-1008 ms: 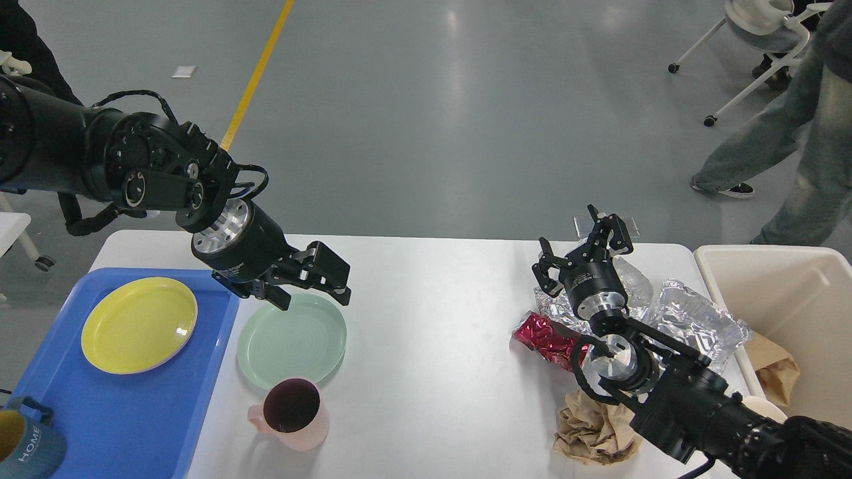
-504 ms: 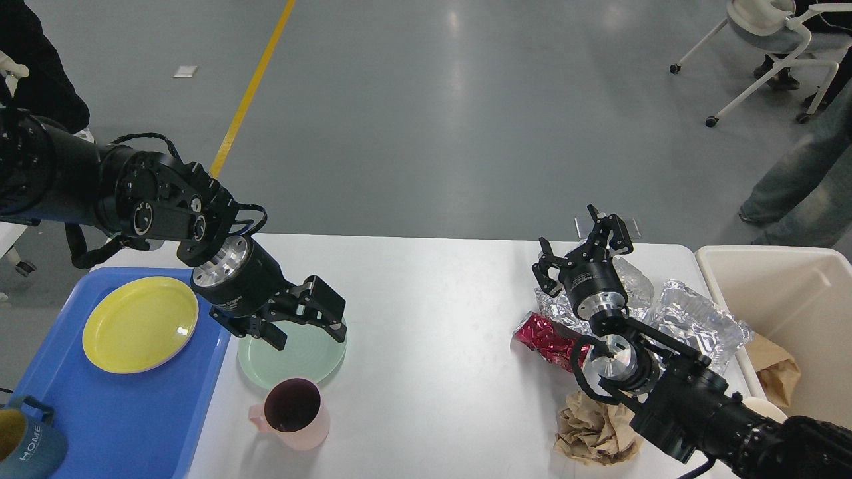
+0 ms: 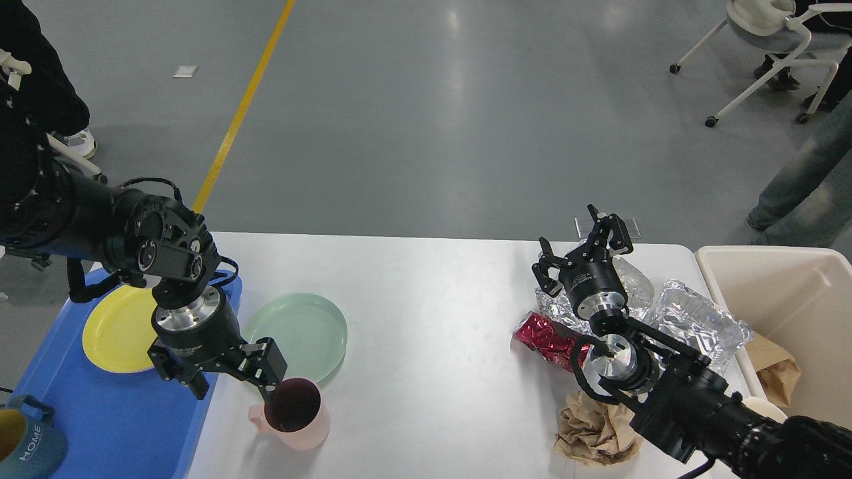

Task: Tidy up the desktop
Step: 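Grasp the pink mug with the left gripper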

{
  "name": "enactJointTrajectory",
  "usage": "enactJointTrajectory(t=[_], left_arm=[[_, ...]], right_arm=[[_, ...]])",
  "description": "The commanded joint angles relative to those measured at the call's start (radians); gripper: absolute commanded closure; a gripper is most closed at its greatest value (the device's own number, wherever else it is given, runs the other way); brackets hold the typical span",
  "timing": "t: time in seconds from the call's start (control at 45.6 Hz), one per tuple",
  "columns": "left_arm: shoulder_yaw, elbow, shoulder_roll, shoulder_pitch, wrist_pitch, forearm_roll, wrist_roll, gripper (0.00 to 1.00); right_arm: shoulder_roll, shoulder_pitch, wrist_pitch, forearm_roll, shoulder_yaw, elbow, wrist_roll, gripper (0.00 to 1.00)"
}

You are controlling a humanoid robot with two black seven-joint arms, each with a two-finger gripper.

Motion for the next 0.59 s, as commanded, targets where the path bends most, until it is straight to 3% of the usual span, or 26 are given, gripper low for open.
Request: enactJointTrajectory(t=[0.0,0.153,0.351,0.57], left_arm=[[-0.002,-0.002,0.0,0.045,0.132,-0.004,0.036,0.04],[-0.014,-0.002,-0.001,0.053,0.159,-0.009,0.037,0.04],[-0.042,-0.002,-0.004,0.096,0.267,-0.012,0.04,0.04],[-0.094,0.002,-0.015,0.145,0.333,-0.012,0.04,0.04]], right_arm=[[0.0,0.0,0.0,0.0,0.0,0.0,0.0,0.0],[0.0,0.0,0.0,0.0,0.0,0.0,0.0,0.0],[0.0,0.0,0.0,0.0,0.0,0.0,0.0,0.0],[0.0,0.0,0.0,0.0,0.0,-0.002,0.0,0.0]])
